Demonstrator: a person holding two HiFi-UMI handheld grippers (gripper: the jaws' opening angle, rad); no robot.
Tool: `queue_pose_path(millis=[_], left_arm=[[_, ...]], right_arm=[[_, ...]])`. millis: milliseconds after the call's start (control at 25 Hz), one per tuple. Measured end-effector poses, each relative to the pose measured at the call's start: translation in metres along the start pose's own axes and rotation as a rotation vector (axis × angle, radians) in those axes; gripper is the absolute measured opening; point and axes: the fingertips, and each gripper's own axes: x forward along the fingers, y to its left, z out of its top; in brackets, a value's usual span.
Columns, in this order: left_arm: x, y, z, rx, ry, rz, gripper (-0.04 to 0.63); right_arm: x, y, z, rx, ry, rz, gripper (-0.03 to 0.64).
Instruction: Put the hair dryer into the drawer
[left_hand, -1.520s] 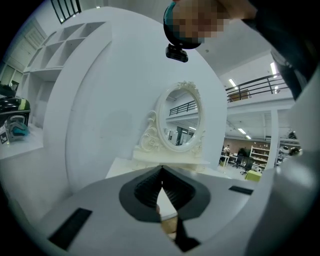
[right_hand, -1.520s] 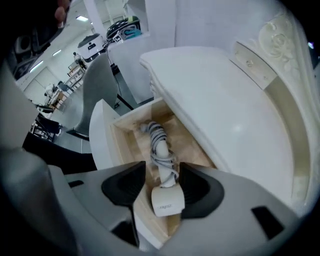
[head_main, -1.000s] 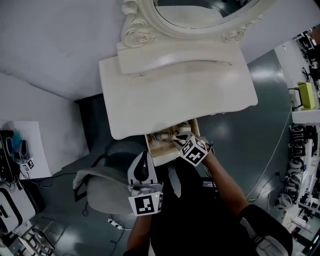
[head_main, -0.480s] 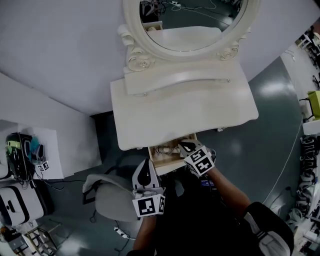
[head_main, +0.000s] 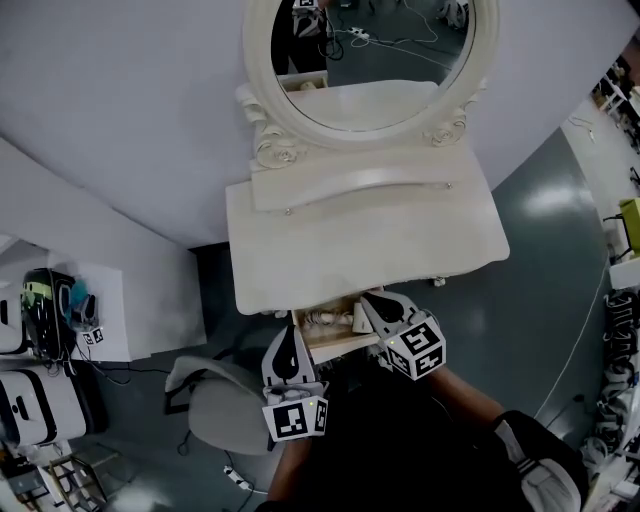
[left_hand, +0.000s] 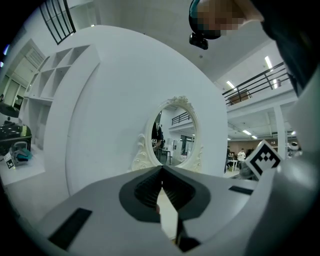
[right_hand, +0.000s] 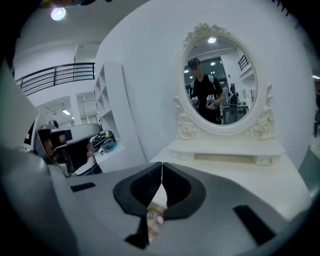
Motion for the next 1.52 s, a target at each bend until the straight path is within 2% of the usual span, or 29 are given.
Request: queue_pose_path(millis=[200,480,960,1520], left_arm=[[-0.002,-0.012,0.023,0.029,-0.049,-0.015,0.023],[-0.012,-0.023,0.034,0.049,-0.096,-0.007,0.023],[-0.01,-0.025,0.027,0.036,-0.075,-0.011,0.023],[-0.004,-0.023,0.027,0.041,-0.071,-0.015,0.023]], right_arm=[[-0.032,0.011,0.04,-0.003,-0.138,-0.003,0.032],[-0.067,0.026,0.07,0.006,-0.249,0.0,0.032],[-0.068,0.036,0.076,-0.041,-0.271,0.013,0.032],[-0.067,0.024,0.087,-0.041,-0.295,-0.02,0.031]])
